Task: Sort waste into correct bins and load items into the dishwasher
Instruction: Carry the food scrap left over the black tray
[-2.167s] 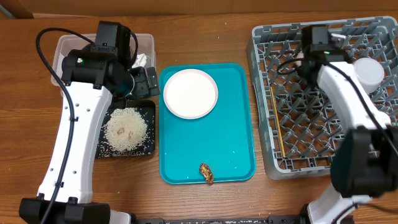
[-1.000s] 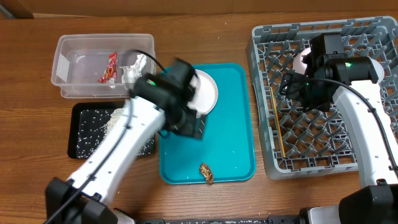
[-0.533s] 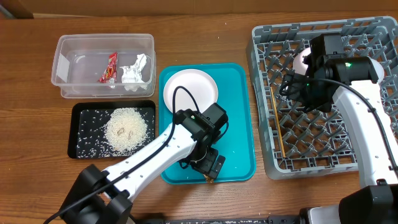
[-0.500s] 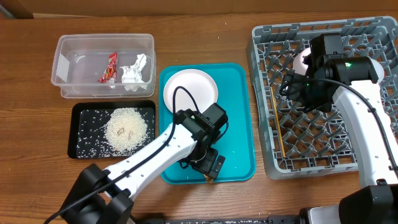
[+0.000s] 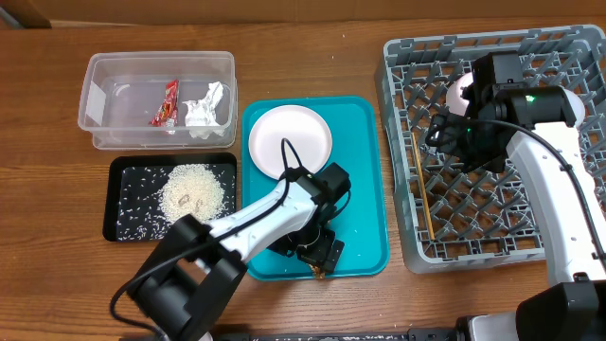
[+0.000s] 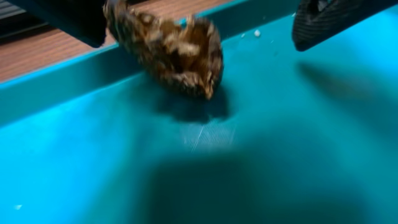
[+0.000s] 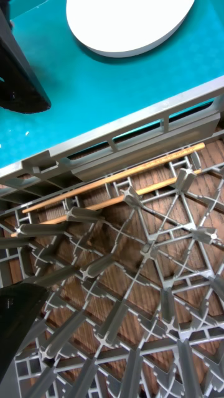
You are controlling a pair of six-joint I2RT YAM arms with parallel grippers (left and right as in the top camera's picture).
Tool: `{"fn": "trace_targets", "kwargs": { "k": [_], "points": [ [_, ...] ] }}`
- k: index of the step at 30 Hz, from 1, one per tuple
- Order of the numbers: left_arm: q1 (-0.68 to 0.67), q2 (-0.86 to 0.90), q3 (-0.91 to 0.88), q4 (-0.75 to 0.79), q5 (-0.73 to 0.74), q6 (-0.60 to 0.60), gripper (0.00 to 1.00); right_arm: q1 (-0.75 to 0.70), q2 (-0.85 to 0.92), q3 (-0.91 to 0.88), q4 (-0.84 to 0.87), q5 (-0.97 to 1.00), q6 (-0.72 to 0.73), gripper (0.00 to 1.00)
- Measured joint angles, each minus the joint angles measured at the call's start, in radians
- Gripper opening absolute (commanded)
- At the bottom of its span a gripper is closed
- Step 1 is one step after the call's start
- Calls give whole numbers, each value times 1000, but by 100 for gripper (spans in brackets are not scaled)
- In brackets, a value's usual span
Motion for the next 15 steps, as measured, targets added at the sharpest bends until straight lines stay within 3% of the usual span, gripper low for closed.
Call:
{"fn": "trace_targets", "kwargs": {
  "k": [3,7,10,12,15],
  "points": [
    [0,33,-1,3,16,2,67,0,0,0,0,0,0,89],
    [0,41,-5,2,31,-1,28,0,0,0,0,0,0,89],
    [0,41,-5,0,37,1,21,0,0,0,0,0,0,89],
    [0,41,-5,0,38,0,6,0,0,0,0,0,0,89],
    [3,41,-3,-7,39,-6,5,0,0,0,0,0,0,89]
  ]
}}
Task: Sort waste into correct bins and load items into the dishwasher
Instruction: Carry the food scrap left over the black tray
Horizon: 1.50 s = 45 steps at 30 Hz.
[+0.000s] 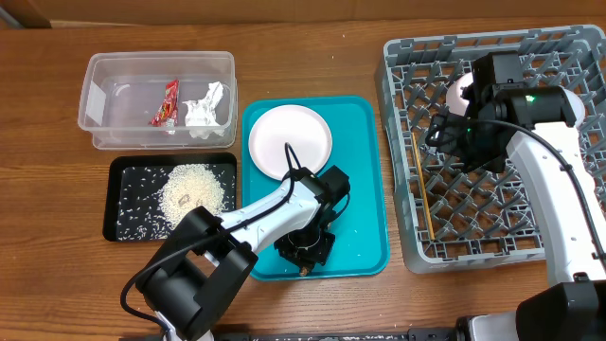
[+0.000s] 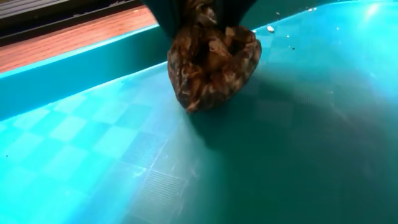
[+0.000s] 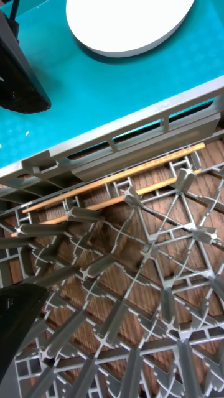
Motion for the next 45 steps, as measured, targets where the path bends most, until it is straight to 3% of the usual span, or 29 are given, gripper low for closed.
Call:
{"fn": "trace_targets", "kwargs": {
  "k": [7,13,22,31,45],
  "points": [
    [61,-15,24,-17,-37,-35,6,0,0,0,0,0,0,90],
    [185,-172,108,-90,-167,-39,8,0,0,0,0,0,0,90],
    [549,-386,152,-100,-346,-47,4,0,0,0,0,0,0,90],
    [868,-352,146,-3,-417,-118,5,0,0,0,-5,0,0,90],
    [928,-88,129,18,-467,-121,6,0,0,0,-16,0,0,90]
  ]
}}
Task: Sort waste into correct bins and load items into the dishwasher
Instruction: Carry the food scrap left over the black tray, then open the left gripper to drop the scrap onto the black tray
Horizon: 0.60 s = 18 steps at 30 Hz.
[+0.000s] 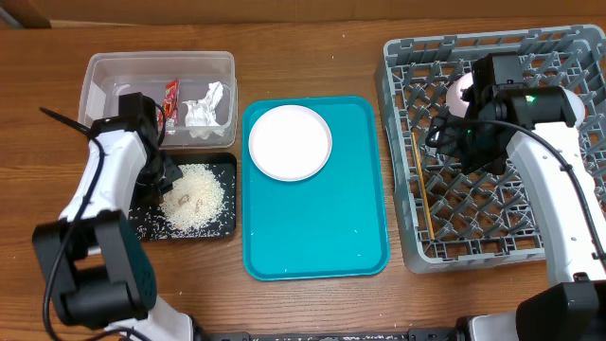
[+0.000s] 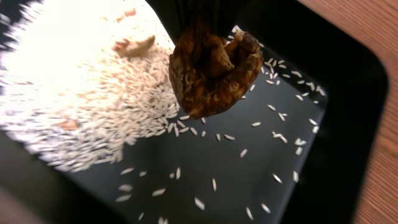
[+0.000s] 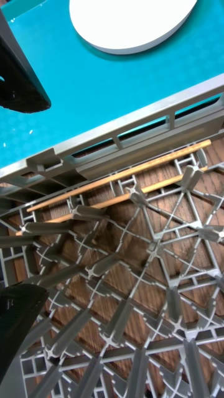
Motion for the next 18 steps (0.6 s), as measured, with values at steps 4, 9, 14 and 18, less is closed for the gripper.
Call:
{"fn": "trace_targets", "kwargs": {
  "k": [4,9,14,18],
  "points": [
    [0,54,0,0,-19,0,12,0,0,0,-1,0,0,90],
    [0,83,0,0,-40,-4,21,0,0,0,-1,0,0,90],
    [0,84,0,3,-51,-4,32,0,0,0,0,0,-1,90],
    [0,84,0,3,-51,-6,39,0,0,0,-2,0,0,90]
  ]
}}
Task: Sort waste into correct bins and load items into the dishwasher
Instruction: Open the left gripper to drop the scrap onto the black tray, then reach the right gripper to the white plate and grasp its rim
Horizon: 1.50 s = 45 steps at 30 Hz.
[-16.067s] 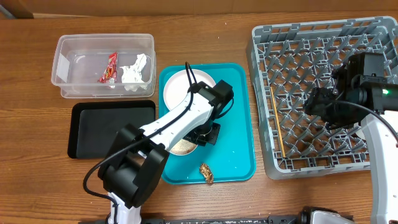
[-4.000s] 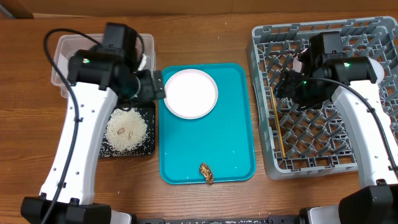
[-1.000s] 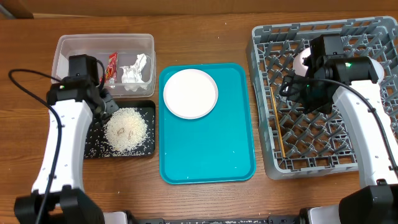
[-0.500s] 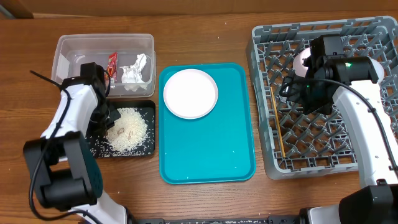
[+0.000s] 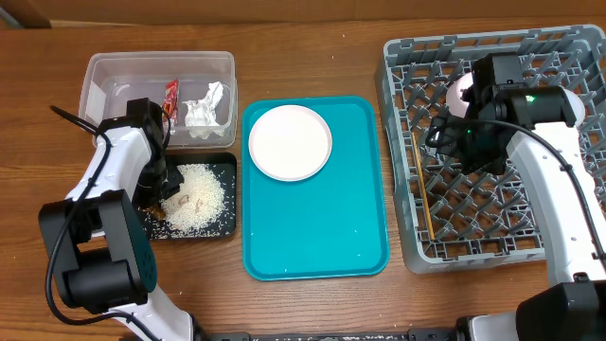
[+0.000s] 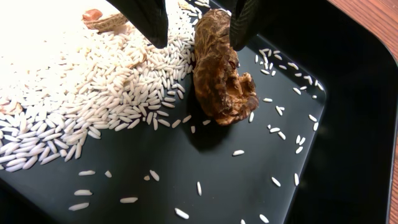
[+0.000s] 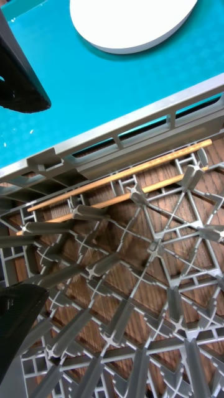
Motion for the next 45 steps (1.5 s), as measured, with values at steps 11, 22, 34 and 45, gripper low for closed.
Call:
{"fn": "trace_targets", "kwargs": {
  "k": [11,22,34,45],
  "points": [
    [0,-3,36,-106,17,-1,47,0,0,0,0,0,0,94],
    [-54,-304,207,-157,220,134,81,0,0,0,50,-2,-5,99],
    [-82,-390,210,-310,286,226,100,72,4,115,266,-221,-60,95],
    [-82,-390,210,-273,290,225,100,334,147,115,292,-224,-48,96]
  ]
}}
